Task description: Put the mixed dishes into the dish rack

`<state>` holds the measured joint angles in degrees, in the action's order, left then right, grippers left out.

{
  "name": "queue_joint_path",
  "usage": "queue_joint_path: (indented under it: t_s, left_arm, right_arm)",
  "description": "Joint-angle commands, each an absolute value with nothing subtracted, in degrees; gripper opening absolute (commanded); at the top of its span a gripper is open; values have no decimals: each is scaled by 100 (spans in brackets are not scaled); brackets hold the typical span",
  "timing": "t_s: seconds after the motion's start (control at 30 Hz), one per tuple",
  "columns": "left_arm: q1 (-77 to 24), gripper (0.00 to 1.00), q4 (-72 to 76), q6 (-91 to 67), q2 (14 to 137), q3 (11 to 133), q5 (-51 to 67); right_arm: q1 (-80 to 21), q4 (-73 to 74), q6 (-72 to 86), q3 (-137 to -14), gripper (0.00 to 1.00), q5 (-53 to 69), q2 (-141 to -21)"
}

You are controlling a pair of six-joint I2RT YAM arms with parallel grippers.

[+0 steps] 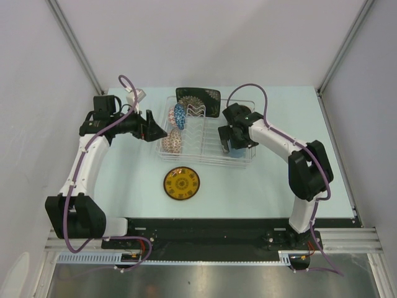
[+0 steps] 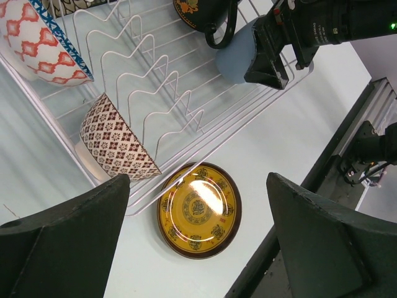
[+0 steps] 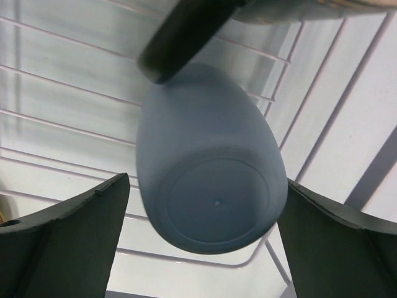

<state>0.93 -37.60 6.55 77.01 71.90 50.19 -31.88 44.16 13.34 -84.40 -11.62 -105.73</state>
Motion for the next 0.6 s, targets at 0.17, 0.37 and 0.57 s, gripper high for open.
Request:
queue_joint_path:
  t_s: [0.17,0.37,0.57]
  left_arm:
    - [132,96,-3674,765,7515,7383,5273]
    - [141,96,-3656,747,7532,7348,5247]
    - [123,97,-3910,1369,7550,7216,4975]
  right_arm:
    - [-3094,4588,1301,-8455,100,-1459,-10064]
    - [-2971,4623,1239,-8508,100,-1687,-9616]
    - [-2708,4843,1178,-8490,100,-1907,-9396]
